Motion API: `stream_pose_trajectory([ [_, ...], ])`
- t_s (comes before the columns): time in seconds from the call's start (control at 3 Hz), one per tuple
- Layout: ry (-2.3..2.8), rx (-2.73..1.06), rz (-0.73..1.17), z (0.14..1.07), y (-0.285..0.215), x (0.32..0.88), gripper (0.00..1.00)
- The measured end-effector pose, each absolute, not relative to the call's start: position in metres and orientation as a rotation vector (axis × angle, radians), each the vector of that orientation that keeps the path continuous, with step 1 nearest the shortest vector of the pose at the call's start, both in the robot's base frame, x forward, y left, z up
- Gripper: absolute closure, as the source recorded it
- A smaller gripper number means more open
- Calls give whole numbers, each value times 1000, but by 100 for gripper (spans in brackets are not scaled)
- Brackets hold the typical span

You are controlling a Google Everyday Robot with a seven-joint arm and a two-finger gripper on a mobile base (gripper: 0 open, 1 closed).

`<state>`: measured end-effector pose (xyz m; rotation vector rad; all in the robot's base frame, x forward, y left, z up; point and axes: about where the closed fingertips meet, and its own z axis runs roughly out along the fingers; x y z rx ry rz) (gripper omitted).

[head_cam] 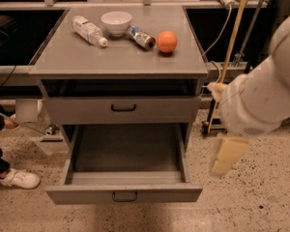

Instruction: Close middle drawer

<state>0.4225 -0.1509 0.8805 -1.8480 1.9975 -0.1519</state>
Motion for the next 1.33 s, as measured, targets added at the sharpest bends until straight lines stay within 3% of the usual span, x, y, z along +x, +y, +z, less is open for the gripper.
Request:
stream_pose_trajectory([
  [0.33, 2048, -1864, -255, 801, -155, 422, 0],
  [0.67, 2162, -1896, -231, 685, -170, 413, 0],
  [1.0, 2332, -2020, -141, 559, -200, 362, 0],
  [1.33, 2398, -2058, -112, 519, -212, 337, 0],
])
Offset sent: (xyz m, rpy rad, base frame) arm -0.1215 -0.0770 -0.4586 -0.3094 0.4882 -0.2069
